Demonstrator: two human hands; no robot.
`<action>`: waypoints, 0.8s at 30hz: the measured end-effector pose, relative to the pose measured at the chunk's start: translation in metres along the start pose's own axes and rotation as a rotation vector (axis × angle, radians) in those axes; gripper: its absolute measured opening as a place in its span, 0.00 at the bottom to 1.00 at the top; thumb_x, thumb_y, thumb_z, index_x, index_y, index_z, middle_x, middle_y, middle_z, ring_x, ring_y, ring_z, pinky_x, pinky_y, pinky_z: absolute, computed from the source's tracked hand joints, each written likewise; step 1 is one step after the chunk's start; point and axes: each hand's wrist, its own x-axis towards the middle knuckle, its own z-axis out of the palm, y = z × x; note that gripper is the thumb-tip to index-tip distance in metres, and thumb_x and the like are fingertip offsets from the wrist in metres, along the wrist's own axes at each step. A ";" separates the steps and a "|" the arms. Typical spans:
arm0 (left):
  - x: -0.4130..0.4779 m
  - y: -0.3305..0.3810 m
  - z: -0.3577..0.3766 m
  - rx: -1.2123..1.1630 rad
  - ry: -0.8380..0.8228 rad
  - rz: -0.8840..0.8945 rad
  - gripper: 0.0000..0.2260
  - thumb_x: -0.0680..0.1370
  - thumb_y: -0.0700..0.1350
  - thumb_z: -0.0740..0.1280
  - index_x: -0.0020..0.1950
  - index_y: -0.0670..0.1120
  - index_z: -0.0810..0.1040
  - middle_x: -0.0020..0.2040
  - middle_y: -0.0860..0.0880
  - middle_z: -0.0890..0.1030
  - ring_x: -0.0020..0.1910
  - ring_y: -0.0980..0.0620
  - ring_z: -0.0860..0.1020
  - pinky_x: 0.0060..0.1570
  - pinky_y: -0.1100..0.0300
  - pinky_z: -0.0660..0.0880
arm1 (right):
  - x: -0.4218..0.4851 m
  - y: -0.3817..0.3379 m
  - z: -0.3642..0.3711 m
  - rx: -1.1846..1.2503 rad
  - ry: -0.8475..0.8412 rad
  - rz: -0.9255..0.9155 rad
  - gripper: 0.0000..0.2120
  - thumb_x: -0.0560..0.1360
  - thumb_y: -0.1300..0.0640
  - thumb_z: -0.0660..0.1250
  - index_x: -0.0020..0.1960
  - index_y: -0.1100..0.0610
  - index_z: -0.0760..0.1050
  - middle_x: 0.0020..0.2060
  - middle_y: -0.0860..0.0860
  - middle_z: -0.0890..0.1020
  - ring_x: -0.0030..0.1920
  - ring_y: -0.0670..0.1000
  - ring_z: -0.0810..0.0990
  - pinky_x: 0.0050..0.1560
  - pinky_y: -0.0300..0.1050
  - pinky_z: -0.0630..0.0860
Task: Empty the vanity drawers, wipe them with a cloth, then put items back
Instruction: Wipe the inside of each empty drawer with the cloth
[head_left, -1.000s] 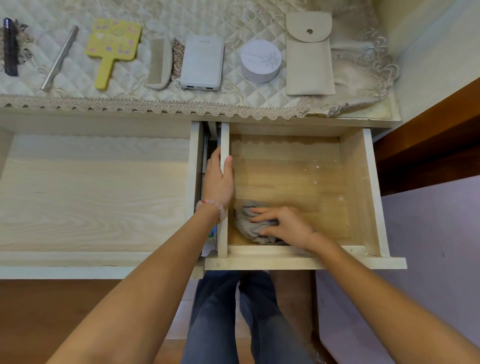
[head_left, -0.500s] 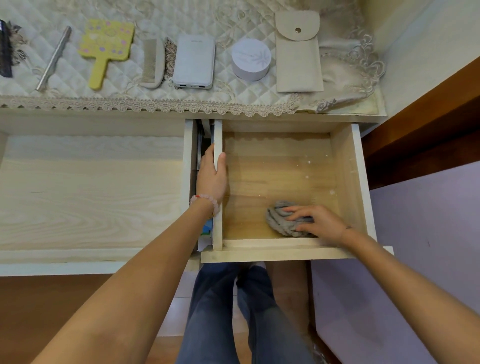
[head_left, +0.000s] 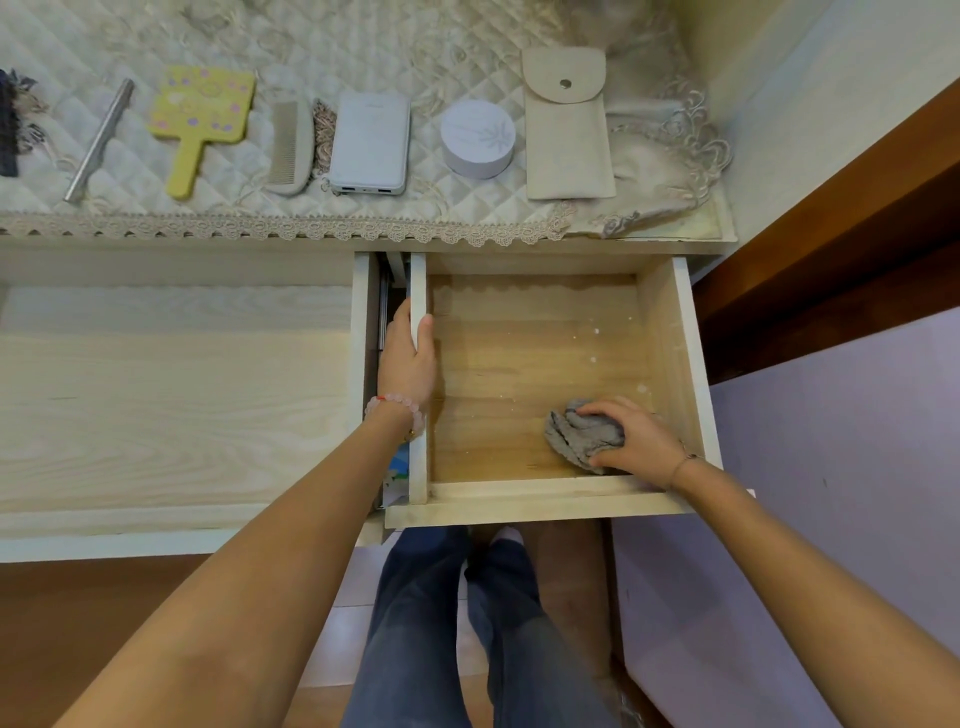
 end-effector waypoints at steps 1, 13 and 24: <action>0.000 0.000 0.000 0.003 -0.001 0.003 0.21 0.82 0.53 0.51 0.75 0.50 0.57 0.74 0.51 0.62 0.72 0.52 0.61 0.64 0.63 0.57 | 0.001 0.000 0.001 0.005 0.022 0.004 0.26 0.66 0.62 0.75 0.63 0.56 0.73 0.59 0.53 0.73 0.57 0.48 0.71 0.50 0.27 0.61; -0.001 0.003 0.000 0.047 0.015 0.030 0.20 0.82 0.51 0.51 0.74 0.50 0.61 0.69 0.48 0.69 0.68 0.49 0.67 0.60 0.61 0.62 | 0.030 -0.015 0.019 0.188 0.319 0.087 0.20 0.69 0.58 0.73 0.59 0.55 0.76 0.56 0.53 0.76 0.57 0.52 0.75 0.54 0.39 0.69; -0.030 0.007 -0.019 0.129 -0.014 0.019 0.21 0.82 0.47 0.53 0.74 0.45 0.57 0.70 0.46 0.67 0.68 0.49 0.66 0.62 0.62 0.61 | 0.036 -0.011 0.012 0.036 0.283 0.035 0.23 0.68 0.59 0.73 0.62 0.53 0.75 0.56 0.52 0.76 0.55 0.52 0.75 0.48 0.35 0.65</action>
